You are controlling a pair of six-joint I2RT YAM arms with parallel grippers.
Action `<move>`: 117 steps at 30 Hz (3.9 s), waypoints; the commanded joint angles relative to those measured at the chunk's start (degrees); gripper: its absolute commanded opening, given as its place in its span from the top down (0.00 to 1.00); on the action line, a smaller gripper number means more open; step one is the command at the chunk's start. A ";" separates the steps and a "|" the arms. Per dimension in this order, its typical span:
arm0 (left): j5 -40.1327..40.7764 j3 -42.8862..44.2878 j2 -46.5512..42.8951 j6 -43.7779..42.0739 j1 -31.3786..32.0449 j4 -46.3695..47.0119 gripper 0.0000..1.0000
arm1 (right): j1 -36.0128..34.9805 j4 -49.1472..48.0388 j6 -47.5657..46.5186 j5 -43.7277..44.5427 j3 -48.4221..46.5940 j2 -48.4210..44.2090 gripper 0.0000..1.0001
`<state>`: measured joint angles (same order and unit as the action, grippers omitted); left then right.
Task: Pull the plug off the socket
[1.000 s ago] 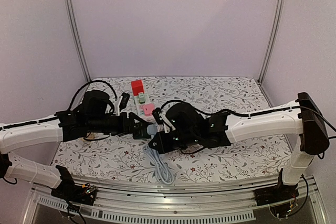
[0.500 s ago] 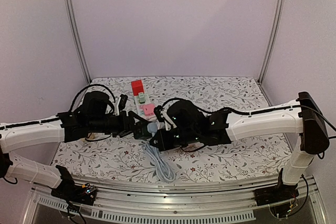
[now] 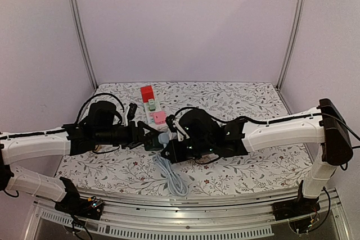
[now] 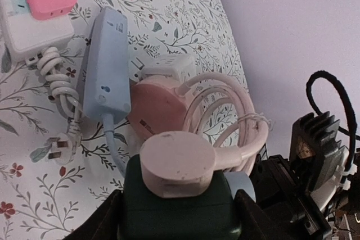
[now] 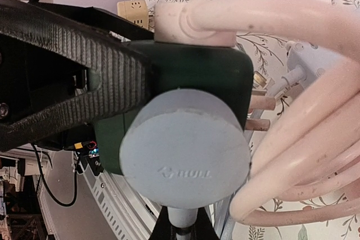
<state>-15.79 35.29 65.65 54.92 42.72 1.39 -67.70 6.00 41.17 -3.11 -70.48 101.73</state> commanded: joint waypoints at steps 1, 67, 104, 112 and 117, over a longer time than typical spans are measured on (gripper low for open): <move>-1.61 -0.71 -1.60 -6.23 -0.98 0.16 0.87 | 1.77 4.93 1.61 5.14 0.74 -2.94 1.00; 10.16 2.79 -7.15 1.93 2.55 -9.58 0.90 | 2.08 2.94 3.05 0.96 -1.33 3.99 1.00; 30.56 5.35 -0.32 -19.98 2.90 -29.42 0.94 | 2.97 8.07 3.07 4.98 -4.49 -8.00 1.00; 27.24 6.39 -2.04 -16.96 2.82 -27.42 0.93 | 2.99 8.41 2.79 4.72 -4.24 -6.50 1.00; 22.75 6.04 -4.41 -12.19 2.73 -23.16 0.93 | 2.87 8.21 2.97 3.81 -4.05 -4.48 1.00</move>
<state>8.36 41.85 63.70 39.77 45.91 -22.79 -65.04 14.37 43.90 -0.34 -73.47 97.10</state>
